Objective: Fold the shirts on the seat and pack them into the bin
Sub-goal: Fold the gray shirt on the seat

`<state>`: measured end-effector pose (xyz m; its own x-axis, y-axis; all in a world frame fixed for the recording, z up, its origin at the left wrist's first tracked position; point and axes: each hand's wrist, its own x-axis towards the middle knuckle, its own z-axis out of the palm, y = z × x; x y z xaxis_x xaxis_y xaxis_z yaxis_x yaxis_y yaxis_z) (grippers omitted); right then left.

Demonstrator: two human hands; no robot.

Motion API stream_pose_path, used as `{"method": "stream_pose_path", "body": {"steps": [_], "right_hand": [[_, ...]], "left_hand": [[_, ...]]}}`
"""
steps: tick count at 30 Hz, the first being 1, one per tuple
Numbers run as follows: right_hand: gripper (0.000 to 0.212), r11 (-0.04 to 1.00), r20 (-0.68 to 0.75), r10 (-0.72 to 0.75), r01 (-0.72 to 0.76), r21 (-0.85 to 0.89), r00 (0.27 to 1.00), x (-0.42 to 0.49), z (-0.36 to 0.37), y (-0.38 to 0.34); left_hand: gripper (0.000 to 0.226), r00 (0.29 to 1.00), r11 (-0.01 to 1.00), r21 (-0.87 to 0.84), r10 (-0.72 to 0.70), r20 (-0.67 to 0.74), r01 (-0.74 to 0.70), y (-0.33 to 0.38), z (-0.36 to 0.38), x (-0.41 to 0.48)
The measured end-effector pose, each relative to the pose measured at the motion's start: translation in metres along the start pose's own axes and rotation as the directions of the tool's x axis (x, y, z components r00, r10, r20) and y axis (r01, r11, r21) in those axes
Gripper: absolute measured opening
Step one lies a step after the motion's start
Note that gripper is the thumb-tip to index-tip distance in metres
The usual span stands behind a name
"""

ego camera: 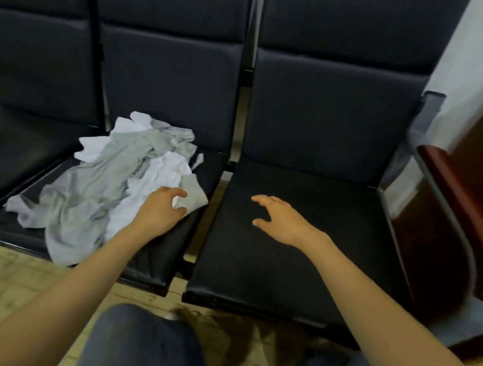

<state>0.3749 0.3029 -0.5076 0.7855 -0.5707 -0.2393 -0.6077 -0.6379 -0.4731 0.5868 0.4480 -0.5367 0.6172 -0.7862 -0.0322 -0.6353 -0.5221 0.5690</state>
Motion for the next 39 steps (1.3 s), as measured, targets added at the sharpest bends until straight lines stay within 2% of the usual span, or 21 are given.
{"method": "stream_pose_path", "body": {"steps": [6,10,15,17,19,22,24,26,28,31,33,36,38,39], "right_hand": [[0.058,0.996,-0.005,-0.041,0.041,0.077,0.999,0.104,0.045,-0.055],[0.066,0.998,0.071,-0.049,0.046,0.052,0.996,0.163,0.083,-0.082],[0.073,0.995,0.105,-0.1,0.103,-0.018,0.989,0.216,0.121,-0.103],[0.072,0.992,0.086,-0.111,0.116,-0.057,0.99,0.231,0.13,-0.108],[0.072,0.991,0.087,-0.115,0.121,-0.063,0.989,0.241,0.137,-0.109],[0.071,0.992,0.093,-0.116,0.12,-0.044,0.989,0.249,0.144,-0.107],[0.068,0.991,0.051,-0.13,0.132,-0.033,0.99,0.251,0.146,-0.104],[0.069,0.986,-0.024,-0.169,0.169,0.006,0.985,0.25,0.145,-0.104],[0.071,0.969,-0.087,-0.245,0.247,0.02,0.966,0.248,0.142,-0.105],[0.062,0.926,-0.073,-0.367,0.357,-0.12,0.927,0.245,0.135,-0.102],[0.052,0.915,-0.055,-0.392,0.383,-0.127,0.918,0.242,0.131,-0.097],[0.048,0.913,-0.076,-0.408,0.408,-0.009,0.91,0.236,0.127,-0.098],[0.055,0.915,-0.009,-0.402,0.402,0.044,0.916,0.232,0.128,-0.101],[0.055,0.921,0.066,-0.389,0.39,-0.001,0.919,0.231,0.13,-0.103]], "left_hand": [[0.045,0.985,0.985,0.019,-0.171,-0.03,0.172,-0.102,-0.016,0.029],[0.059,0.972,0.972,0.002,-0.233,-0.031,0.234,-0.145,-0.007,0.046],[0.081,0.964,0.954,0.144,-0.266,-0.003,0.263,-0.171,0.018,0.072],[0.071,0.957,0.925,0.247,-0.279,-0.077,0.29,-0.174,0.024,0.083],[0.045,0.956,0.919,0.281,-0.235,-0.173,0.277,-0.177,0.025,0.092],[0.027,0.954,0.963,0.175,-0.158,-0.256,0.207,-0.181,0.023,0.097],[0.027,0.921,0.985,-0.016,-0.167,-0.351,0.173,-0.178,0.017,0.096],[0.025,0.904,0.961,-0.246,-0.212,-0.372,0.124,-0.171,0.007,0.092],[0.02,0.931,0.932,-0.361,-0.15,-0.332,0.021,-0.163,-0.001,0.085],[0.021,0.967,0.923,-0.371,0.006,-0.254,-0.103,-0.154,-0.006,0.067],[0.029,0.967,0.911,-0.381,0.066,-0.245,-0.159,-0.152,-0.005,0.058],[0.037,0.987,0.906,-0.405,0.069,-0.148,-0.124,-0.152,-0.001,0.052],[0.032,0.996,0.94,-0.335,0.079,0.049,-0.058,-0.155,0.004,0.049],[0.036,0.99,0.96,-0.278,0.077,0.12,-0.041,-0.158,0.006,0.049]]}}
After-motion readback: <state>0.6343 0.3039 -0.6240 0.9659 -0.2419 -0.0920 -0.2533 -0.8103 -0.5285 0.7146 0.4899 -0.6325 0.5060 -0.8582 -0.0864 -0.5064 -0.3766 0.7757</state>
